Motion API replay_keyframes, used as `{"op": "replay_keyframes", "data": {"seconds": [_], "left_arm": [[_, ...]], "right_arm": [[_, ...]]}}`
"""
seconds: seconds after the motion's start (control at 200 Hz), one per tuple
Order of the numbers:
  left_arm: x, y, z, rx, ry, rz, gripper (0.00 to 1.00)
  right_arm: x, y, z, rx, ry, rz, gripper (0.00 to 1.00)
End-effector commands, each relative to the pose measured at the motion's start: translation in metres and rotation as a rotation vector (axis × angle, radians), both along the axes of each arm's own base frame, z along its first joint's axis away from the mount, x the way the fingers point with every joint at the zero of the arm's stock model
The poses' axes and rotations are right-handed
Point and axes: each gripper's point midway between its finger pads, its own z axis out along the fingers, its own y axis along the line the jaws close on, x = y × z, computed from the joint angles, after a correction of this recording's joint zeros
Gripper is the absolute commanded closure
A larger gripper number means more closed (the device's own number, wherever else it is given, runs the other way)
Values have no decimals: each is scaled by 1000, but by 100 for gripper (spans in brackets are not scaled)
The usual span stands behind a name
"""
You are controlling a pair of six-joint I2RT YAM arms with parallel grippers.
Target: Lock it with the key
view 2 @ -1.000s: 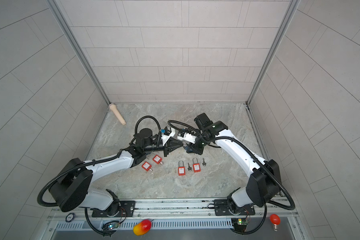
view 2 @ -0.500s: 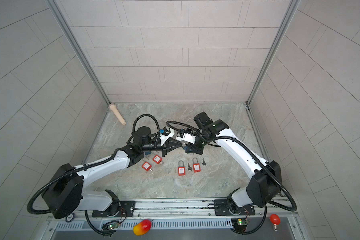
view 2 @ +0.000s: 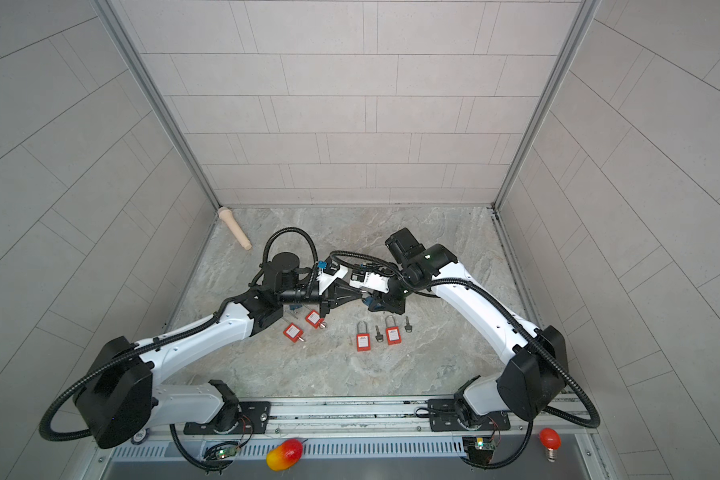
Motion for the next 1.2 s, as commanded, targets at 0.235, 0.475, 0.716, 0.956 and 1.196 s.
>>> {"op": "replay_keyframes", "data": {"seconds": [0.235, 0.475, 0.716, 0.956, 1.196], "left_arm": [[-23, -10, 44, -98, -75, -113, 80], [-22, -5, 46, -94, -93, -88, 80], [-20, 6, 50, -79, -103, -52, 70], [-23, 12, 49, -40, -104, -50, 69], [-17, 23, 46, -15, -97, -8, 69]], "right_arm": [[0, 39, 36, 191, -109, 113, 100], [-2, 37, 32, 182, -96, 113, 100], [-5, 35, 30, 175, -91, 111, 100], [-6, 33, 27, 159, -83, 109, 100], [-6, 32, 27, 156, -88, 110, 100]]}}
